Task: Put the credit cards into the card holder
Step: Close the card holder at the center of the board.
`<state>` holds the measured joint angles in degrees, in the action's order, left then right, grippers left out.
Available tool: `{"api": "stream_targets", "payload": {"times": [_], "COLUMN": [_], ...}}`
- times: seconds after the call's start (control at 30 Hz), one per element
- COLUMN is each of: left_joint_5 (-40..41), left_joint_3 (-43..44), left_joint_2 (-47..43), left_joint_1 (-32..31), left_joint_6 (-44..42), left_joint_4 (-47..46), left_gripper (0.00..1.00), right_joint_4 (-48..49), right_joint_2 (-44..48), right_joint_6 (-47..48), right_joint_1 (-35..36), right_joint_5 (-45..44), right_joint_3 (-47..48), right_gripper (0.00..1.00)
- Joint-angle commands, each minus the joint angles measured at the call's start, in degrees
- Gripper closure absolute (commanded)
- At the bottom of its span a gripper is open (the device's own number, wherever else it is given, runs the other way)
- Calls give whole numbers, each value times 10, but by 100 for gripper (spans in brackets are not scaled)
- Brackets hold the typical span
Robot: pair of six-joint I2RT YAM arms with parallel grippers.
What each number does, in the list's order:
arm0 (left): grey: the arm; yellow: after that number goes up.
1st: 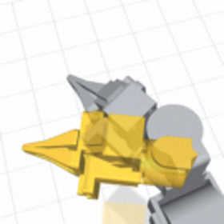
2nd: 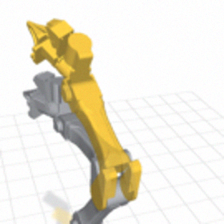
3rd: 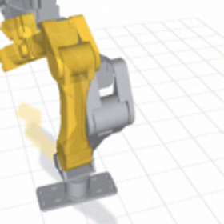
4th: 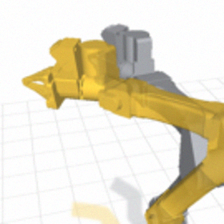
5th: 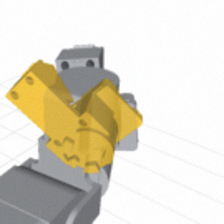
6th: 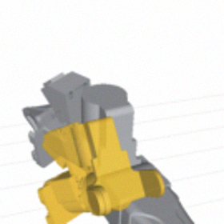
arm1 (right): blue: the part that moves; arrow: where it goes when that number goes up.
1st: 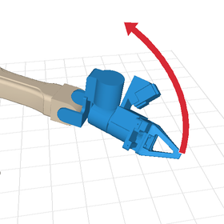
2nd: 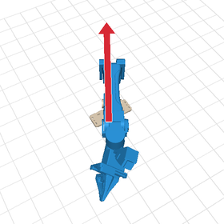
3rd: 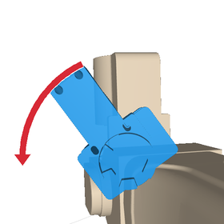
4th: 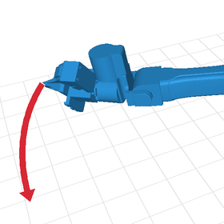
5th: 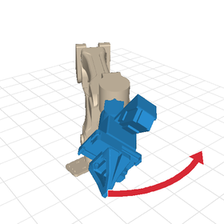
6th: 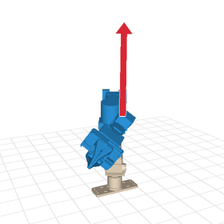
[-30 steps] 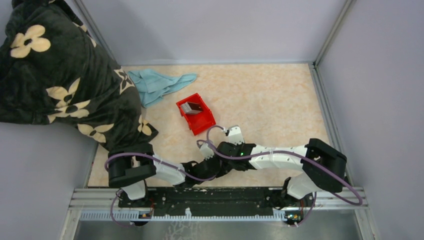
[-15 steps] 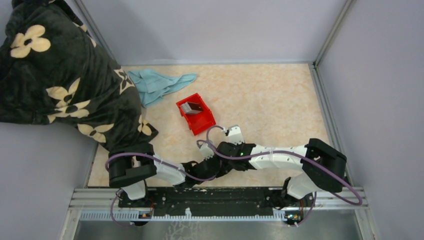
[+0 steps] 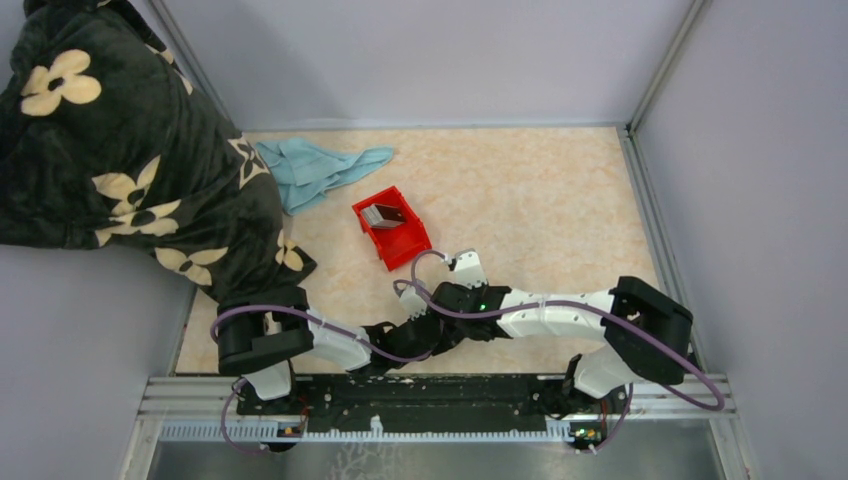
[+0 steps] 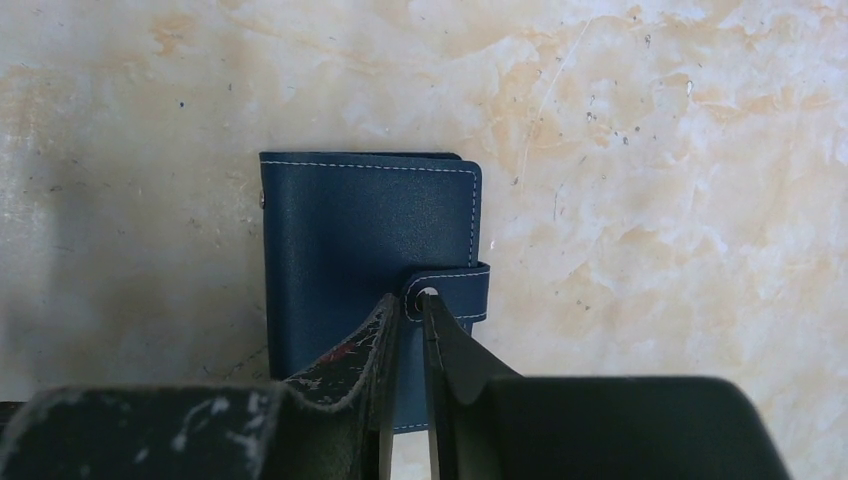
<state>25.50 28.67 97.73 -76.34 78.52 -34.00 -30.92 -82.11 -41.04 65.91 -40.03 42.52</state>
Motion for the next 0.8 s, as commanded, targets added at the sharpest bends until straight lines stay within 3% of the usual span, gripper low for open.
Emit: {"api": "stream_targets", "payload": {"times": [0.0,0.2,0.77], "left_joint_5": [-23,-22,-18], "left_joint_3": [-32,-29,-23], "left_joint_2": [44,43,42], "left_joint_1": [3,3,3], "left_joint_6": [-22,-26,-33], "left_joint_4": [150,154,161], "left_gripper": [66,66,66], "right_joint_4": [4,-6,-15], "right_joint_2": [-2,-9,-6], "right_joint_6": [1,1,13], "right_joint_1": [5,5,5], "right_joint_5": [-18,-20,-6], "right_joint_3": [26,32,48], "right_gripper": [87,99,100]}}
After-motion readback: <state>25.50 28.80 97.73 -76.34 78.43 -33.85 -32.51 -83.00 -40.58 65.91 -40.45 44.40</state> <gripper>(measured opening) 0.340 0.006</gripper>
